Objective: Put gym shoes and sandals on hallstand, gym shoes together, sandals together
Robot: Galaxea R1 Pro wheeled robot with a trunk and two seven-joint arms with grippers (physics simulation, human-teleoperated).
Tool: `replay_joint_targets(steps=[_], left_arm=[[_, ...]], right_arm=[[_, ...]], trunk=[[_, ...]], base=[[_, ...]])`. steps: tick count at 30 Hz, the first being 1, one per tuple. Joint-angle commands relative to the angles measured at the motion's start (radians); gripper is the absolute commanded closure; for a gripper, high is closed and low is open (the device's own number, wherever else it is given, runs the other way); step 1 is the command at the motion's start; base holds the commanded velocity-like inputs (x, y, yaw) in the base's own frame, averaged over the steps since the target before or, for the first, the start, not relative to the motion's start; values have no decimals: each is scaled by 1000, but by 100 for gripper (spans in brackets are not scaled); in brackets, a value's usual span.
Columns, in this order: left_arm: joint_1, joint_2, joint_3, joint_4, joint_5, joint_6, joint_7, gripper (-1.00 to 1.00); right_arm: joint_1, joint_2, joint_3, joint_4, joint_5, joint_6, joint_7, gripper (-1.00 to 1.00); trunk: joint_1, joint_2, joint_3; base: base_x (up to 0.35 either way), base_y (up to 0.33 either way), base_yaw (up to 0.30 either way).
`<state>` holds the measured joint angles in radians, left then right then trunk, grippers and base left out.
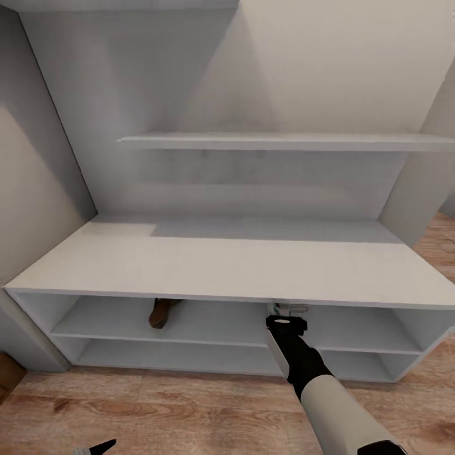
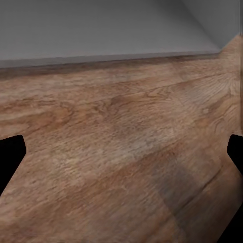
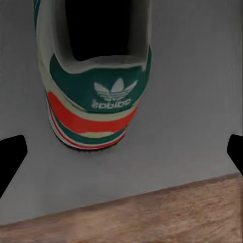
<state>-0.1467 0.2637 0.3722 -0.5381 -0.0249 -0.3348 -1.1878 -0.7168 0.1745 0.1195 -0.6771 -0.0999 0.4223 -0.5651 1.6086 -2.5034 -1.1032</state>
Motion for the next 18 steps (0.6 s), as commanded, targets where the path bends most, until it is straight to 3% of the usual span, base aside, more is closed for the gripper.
replay_joint_targets(steps=[1,18], left_arm=[[-1,-1,4,0,-3,-4,-4,-100],[-1,-1,4,1,-3,-4,-4,-100]], right_arm=[[-1,0,5,-2,9,3,-13,-100],[-1,0,5,-1,9,2,-13,-100]], trunk=[[-1,-1,-1],[-1,-1,-1]], base=[[-297,0,0],[-327,0,0]])
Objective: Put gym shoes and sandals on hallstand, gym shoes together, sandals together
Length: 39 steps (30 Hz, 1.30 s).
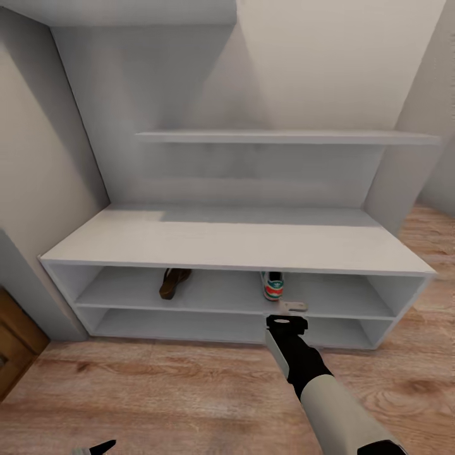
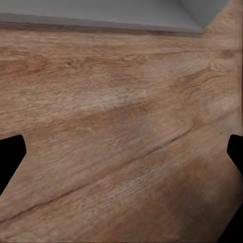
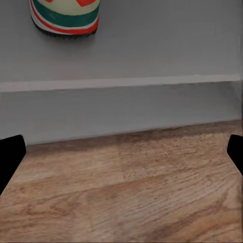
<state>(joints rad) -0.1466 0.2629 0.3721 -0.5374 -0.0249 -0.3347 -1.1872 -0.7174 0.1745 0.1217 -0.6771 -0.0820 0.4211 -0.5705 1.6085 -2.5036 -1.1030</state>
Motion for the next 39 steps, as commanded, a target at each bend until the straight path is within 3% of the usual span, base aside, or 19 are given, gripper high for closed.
replay_joint_targets(steps=[1,32,39], left_arm=[[-1,0,4,0,-3,-4,-4,-100],[-1,0,5,-1,-4,-3,-4,-100],[-1,1,5,-1,-4,-3,-3,-100]], right_arm=[[-1,0,3,-1,-9,3,-8,-100],[-1,0,6,2,-10,1,-6,-100],[0,0,6,4,-10,1,-6,-100]], trunk=[[-1,0,-1],[-1,0,-1],[-1,0,-1]], base=[[-335,0,0],[-334,0,0],[-178,0,0]])
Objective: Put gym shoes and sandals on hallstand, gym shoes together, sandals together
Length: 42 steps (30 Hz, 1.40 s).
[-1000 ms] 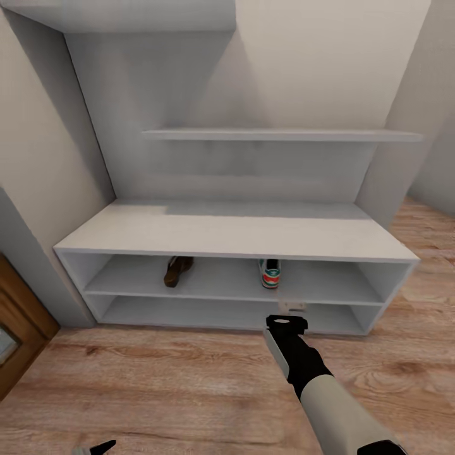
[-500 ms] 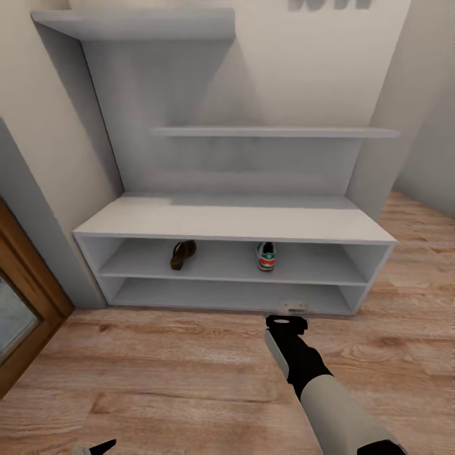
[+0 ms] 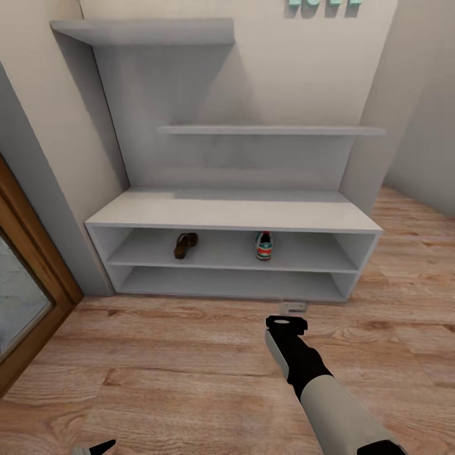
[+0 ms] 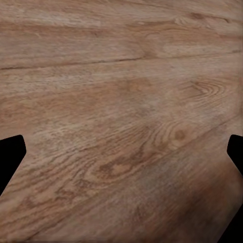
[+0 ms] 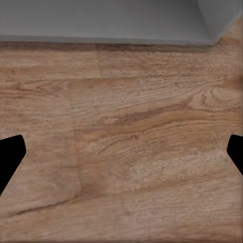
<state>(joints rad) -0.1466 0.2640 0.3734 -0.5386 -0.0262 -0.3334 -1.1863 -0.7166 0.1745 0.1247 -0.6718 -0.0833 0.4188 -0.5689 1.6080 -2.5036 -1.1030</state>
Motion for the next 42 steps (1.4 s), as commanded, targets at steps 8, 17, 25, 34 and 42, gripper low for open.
replay_joint_targets(steps=[8,17,25,34,42], left_arm=[[-1,0,4,0,-3,-4,-4,-100],[-1,0,4,0,-3,-4,-3,-100],[-1,-2,4,1,-4,-4,-1,-100],[-1,-3,3,2,-5,-4,0,-100],[-1,-5,3,2,-6,-4,5,-100]], right_arm=[[0,0,3,38,-9,1,-6,-100],[1,0,3,179,-11,-28,7,-100],[3,0,5,299,-6,-179,110,-100],[3,-10,6,458,-3,-324,367,-100],[3,-101,6,540,-4,-377,631,-100]], trunk=[[0,0,-1],[0,0,-1],[-1,0,3],[-5,2,38],[-12,11,68]], base=[[-33,0,0],[-1,0,0],[0,0,0],[0,0,0],[0,0,0]])
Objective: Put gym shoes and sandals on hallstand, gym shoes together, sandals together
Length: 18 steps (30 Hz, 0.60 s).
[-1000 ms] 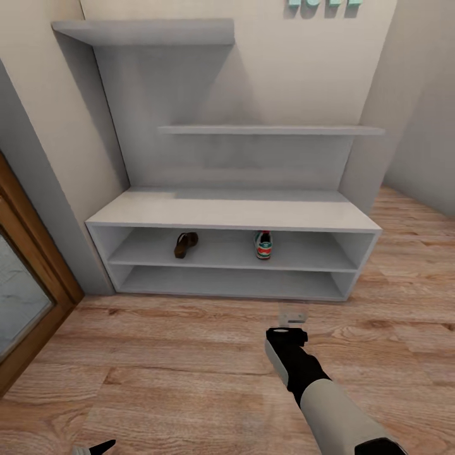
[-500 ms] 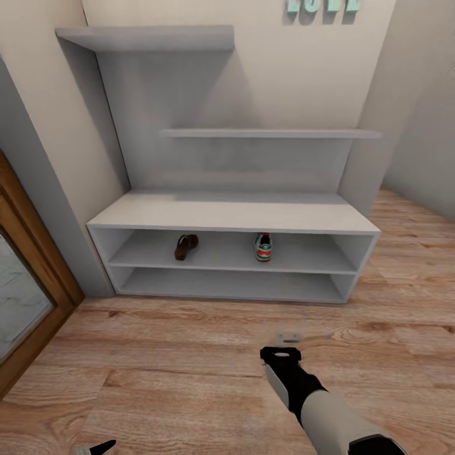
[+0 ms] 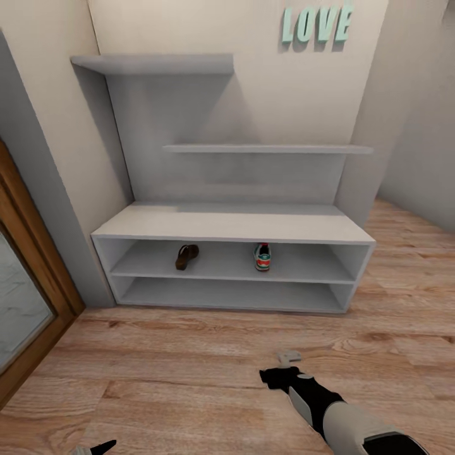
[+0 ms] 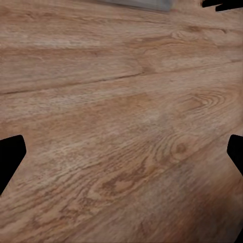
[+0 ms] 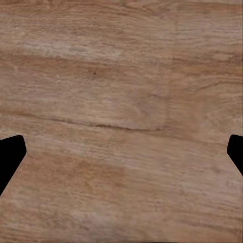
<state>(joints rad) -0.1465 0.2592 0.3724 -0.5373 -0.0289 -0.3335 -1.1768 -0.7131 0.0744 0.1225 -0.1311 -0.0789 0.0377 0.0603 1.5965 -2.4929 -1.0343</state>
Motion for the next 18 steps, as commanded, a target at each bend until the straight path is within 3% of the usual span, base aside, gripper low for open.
replay_joint_targets(steps=[1,5,11,18], left_arm=[[-1,-1,4,0,-3,-4,-4,-100],[-1,-1,4,0,-3,-4,-1,-100],[-1,-2,5,0,-3,-3,0,-100],[-1,-2,5,0,-3,-3,0,-100]], right_arm=[[0,-12,8,5,-8,-2,32,-100],[9,-67,8,24,-8,-49,148,-100],[40,-133,8,32,-8,-152,216,-100],[80,-166,9,34,-6,-213,232,-100]], trunk=[[-4,7,2],[-19,35,15],[-42,77,34],[-69,126,56]], base=[[0,0,0],[0,0,0],[0,0,0],[0,0,0]])
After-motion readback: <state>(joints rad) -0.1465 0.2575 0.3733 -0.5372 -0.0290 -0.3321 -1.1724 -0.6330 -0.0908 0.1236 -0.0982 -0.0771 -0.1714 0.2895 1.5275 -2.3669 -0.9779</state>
